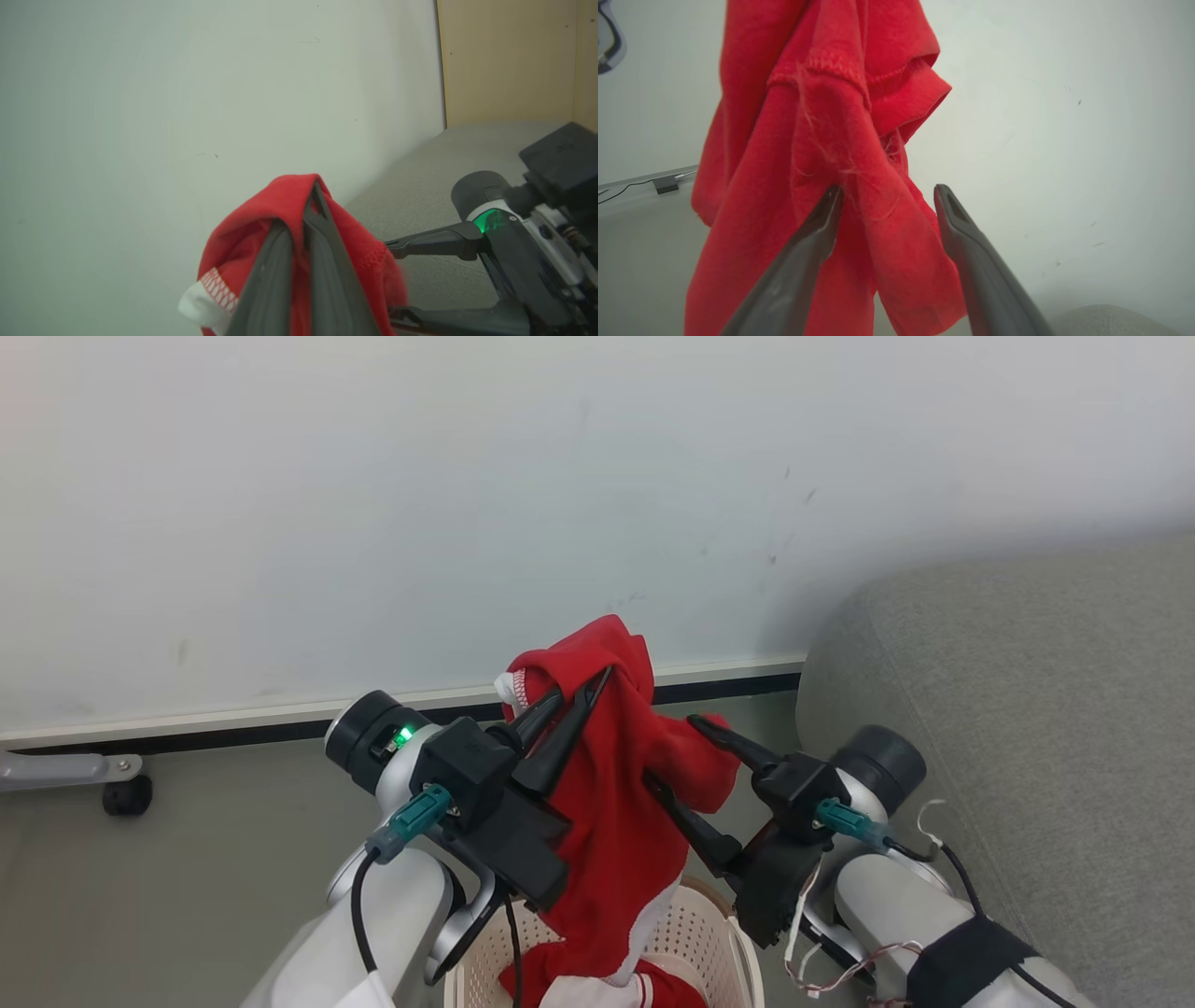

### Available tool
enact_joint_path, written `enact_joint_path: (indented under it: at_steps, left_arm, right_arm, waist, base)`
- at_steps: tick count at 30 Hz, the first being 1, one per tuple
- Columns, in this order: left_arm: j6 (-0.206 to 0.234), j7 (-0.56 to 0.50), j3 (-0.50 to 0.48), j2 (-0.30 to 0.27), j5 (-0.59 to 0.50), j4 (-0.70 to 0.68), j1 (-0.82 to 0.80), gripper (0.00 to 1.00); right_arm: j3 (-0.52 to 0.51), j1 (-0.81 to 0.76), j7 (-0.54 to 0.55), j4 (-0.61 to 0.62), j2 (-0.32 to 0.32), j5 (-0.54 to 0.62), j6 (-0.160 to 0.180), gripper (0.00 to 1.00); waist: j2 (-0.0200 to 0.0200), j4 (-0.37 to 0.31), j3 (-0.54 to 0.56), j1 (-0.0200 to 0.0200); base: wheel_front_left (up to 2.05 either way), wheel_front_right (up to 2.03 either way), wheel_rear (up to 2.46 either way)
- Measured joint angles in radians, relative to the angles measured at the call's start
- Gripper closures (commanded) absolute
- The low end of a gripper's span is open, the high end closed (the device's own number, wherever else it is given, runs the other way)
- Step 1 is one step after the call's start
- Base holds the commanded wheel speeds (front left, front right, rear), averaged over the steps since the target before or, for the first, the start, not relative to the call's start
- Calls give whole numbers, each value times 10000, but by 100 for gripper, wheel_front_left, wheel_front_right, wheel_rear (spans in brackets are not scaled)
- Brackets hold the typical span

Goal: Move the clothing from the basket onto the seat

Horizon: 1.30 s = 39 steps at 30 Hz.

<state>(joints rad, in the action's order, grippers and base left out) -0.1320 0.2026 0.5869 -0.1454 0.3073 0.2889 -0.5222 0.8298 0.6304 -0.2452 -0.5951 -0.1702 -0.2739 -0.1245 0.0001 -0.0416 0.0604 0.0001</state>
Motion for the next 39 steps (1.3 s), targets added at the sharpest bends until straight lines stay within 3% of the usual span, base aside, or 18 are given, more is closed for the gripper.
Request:
enact_joint_path:
  at_steps: [7,8,9,10,11,12,13,20,21,22,24,25,26,39]
  left_arm:
    - [0,-163,88,-2,86,-155,3,100]
    - [0,-178,94,-4,94,-180,12,100]
    - [0,-226,102,-4,125,-209,25,100]
    - [0,-249,107,-8,157,-222,38,100]
    - [0,-251,105,-17,174,-247,68,100]
    - [0,-261,105,-33,174,-274,127,100]
    - [0,-290,105,-38,180,-290,192,100]
    - [35,-385,-104,-213,510,-364,458,100]
    - [102,-391,-188,-226,523,-380,523,95]
    - [127,-393,-240,-267,527,-376,608,71]
    - [196,-393,-314,-362,564,-374,775,40]
    - [230,-395,-330,-408,591,-368,841,5]
    - [274,-393,-368,-428,616,-372,902,0]
    - [445,-322,-439,-755,683,-533,2005,0]
  right_arm:
    - [1064,418,-27,-405,73,-621,0,0]
    - [1206,419,-27,-451,98,-686,0,4]
    - [1348,419,-29,-497,127,-788,0,42]
    - [1475,419,-29,-539,150,-913,0,57]
    - [1582,420,-29,-564,169,-1022,0,65]
    - [1682,423,-29,-577,180,-1101,0,93]
    - [1751,428,-29,-589,192,-1206,-2,100]
    - [1848,585,-36,-600,153,-1927,-2,100]
    - [1829,585,-38,-602,125,-2046,-2,100]
    - [1789,589,-38,-600,90,-2186,-2,100]
    - [1655,600,-40,-598,-2,-2401,0,100]
    - [1572,614,-40,-596,-52,-2487,-2,100]
    - [1517,638,-40,-596,-113,-2564,-2,100]
    - [412,990,-42,-412,-1156,-3116,-2,100]
  waist:
    - [0,26,-1,0]
    - [0,26,-2,0]
    - [0,24,-3,0]
    - [0,21,-6,0]
    - [0,15,-9,0]
    - [0,8,-12,0]
    - [0,0,-16,-1]
    - [0,-159,-53,0]
    - [0,-196,-59,0]
    - [0,-237,-63,0]
    - [0,-328,-74,0]
    - [0,-374,-79,0]
    - [0,-424,-84,0]
    - [0,-1199,-162,0]
  base:
    - [0,0,0]
    - [0,0,0]
    - [0,0,0]
    - [0,0,0]
    - [0,0,0]
    - [0,0,0]
    - [0,0,0]
    - [0,0,0]
    - [0,0,0]
    - [0,0,0]
    - [0,0,0]
    - [0,0,0]
    - [0,0,0]
    - [0,0,0]
